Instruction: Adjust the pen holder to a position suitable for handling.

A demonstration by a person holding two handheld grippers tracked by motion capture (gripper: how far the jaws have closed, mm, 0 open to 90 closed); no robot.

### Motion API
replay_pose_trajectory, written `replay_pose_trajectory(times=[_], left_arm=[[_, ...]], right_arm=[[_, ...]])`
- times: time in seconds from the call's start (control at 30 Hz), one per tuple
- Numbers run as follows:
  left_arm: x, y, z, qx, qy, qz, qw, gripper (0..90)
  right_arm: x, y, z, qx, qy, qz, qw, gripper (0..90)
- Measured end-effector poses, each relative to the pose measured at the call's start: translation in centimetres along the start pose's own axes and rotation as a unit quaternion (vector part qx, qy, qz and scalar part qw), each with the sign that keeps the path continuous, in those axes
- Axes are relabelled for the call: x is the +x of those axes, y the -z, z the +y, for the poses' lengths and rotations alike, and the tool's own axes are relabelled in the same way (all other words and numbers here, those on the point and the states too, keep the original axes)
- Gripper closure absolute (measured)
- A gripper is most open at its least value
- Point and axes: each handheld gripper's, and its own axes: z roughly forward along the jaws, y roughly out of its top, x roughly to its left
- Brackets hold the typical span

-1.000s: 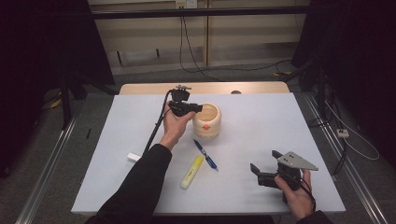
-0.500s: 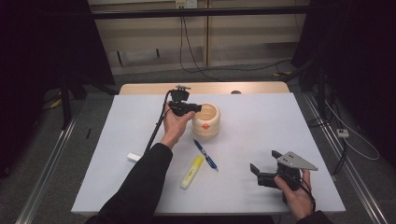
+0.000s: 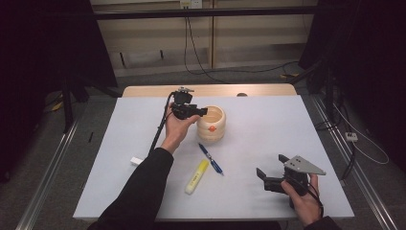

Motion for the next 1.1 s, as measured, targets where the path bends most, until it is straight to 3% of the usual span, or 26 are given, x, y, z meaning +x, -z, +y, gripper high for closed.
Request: replay_pose_trajectory(times=[0.03,0.27,0.47,0.67,0.83,1.0,1.1], left_arm=[[0.1,0.3,0.1,0.005,-0.009,-0.001,0.9999,42.4],[0.3,1.7,-0.1,-0.014,-0.009,-0.011,0.9998,29.5],[0.8,2.9,-0.6,-0.016,-0.03,-0.016,0.9993,19.0],[1.2,4.3,-1.2,-0.035,-0.015,-0.031,0.9988,13.1],[1.2,5.2,-1.5,-0.043,-0.029,-0.052,0.9973,8.8],[1.5,7.0,-2.2,-0.068,-0.032,-0.059,0.9954,5.7],[1.8,7.9,-2.8,-0.069,-0.038,-0.067,0.9946,5.7]], right_arm=[[0.0,0.0,0.0,0.0,0.0,0.0,1.0,4.3],[0.0,0.0,0.0,0.0,-0.001,-0.001,1.0,4.3],[0.0,0.0,0.0,0.0,0.0,-0.002,1.0,4.3],[0.0,0.0,0.0,0.001,-0.001,-0.002,1.0,4.3],[0.0,-0.1,0.0,0.0,-0.003,-0.001,1.0,4.3],[0.0,-0.1,0.1,0.001,-0.003,-0.002,1.0,4.3],[0.0,-0.1,0.1,0.001,-0.005,-0.003,1.0,4.3]])
